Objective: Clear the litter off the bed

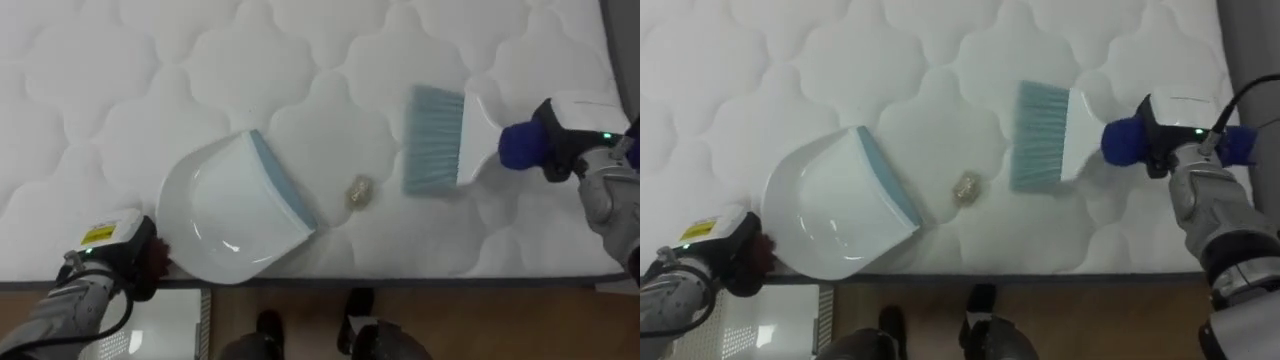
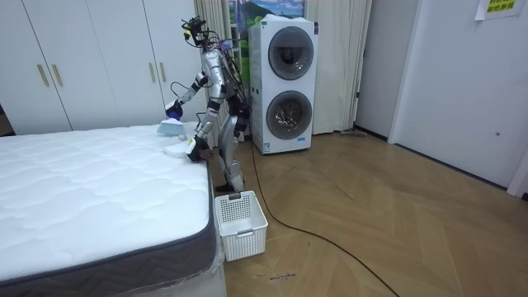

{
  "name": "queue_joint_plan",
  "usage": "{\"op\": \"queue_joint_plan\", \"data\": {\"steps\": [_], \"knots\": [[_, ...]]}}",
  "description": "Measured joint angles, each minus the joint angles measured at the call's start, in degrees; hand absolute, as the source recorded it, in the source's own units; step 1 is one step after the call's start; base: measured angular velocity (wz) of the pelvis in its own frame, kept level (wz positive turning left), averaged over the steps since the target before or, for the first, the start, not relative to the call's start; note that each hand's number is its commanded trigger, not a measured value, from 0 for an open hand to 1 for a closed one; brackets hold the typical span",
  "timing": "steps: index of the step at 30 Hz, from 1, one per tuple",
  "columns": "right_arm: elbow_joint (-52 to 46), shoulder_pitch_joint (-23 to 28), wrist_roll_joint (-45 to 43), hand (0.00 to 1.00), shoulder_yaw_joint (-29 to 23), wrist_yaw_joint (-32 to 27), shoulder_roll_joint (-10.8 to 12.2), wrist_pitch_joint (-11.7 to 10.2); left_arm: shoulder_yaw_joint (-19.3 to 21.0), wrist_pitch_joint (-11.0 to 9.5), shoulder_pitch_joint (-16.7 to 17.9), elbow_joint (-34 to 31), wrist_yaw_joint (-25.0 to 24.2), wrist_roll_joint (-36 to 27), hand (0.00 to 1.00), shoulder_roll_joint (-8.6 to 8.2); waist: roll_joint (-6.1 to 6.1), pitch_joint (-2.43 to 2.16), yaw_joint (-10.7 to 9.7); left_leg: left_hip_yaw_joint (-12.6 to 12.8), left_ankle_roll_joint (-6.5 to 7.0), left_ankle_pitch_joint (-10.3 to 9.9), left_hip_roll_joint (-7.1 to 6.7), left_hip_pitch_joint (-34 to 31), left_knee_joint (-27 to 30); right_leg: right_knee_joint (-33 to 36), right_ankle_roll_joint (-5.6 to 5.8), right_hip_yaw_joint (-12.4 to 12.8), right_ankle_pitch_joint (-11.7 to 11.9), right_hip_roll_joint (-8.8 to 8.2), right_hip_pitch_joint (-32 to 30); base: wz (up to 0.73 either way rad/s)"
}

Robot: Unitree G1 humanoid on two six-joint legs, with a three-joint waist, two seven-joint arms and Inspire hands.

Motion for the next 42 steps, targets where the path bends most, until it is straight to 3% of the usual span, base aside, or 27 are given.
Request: {"op": "queue_joint_plan", "data": {"steps": [6,16,22,28,36,42], "knots": [[-1.45,-2.44,-5.87,1.00,0.09,0.71,-0.02,0.02,0.21,0.02,1.13,-2.35,-0.66,2.69,1.00,1.75,-0.74,-0.20,-0.27,0.27,-0.01,0.01,0.00,0.24,-0.06,-0.13,0.04,-0.10,0.03,0.08,0.00,-0.01],[-8.48,-2.38,-7.82,1.00,4.31,8.86,-0.11,0.10,1.43,0.00,1.28,-1.79,-2.22,5.66,1.00,1.83,-0.79,-0.23,-0.68,0.86,-0.17,-0.16,0.55,0.67,-0.32,-0.21,-0.18,0.16,0.19,0.52,0.29,-0.02],[-13.74,-1.07,-9.11,1.00,5.93,14.77,-0.07,-0.04,1.49,-0.27,0.45,-1.86,-3.45,6.23,1.00,1.74,-0.71,-0.19,0.63,0.89,-0.47,-0.31,1.24,0.52,-0.28,-1.14,-0.65,-0.03,0.63,1.15,0.45,-0.03],[-17.31,2.52,-10.09,1.00,6.77,17.60,-0.06,-0.09,1.46,-1.10,0.05,-1.87,-4.46,6.16,1.00,1.70,0.06,-0.21,0.80,0.26,-0.59,-0.32,1.78,0.14,-0.21,-3.29,-0.55,-1.09,1.39,2.03,1.55,0.04],[-18.48,5.04,-10.08,1.00,6.80,19.89,-0.13,-0.18,1.11,-1.17,0.14,-1.88,-5.00,6.28,1.00,1.61,1.60,-0.59,0.79,0.63,-0.63,-0.29,1.88,0.23,-0.51,-3.53,-0.55,-0.59,1.46,2.16,1.38,-0.01],[-19.91,6.56,-10.45,1.00,6.79,19.96,-0.12,-0.17,1.11,-1.15,0.89,-1.65,-5.01,6.24,1.00,1.11,1.86,-0.74,0.88,1.60,-0.68,-0.25,1.87,1.01,-0.71,-3.19,-0.62,0.12,1.51,2.26,1.56,-0.05]]}}
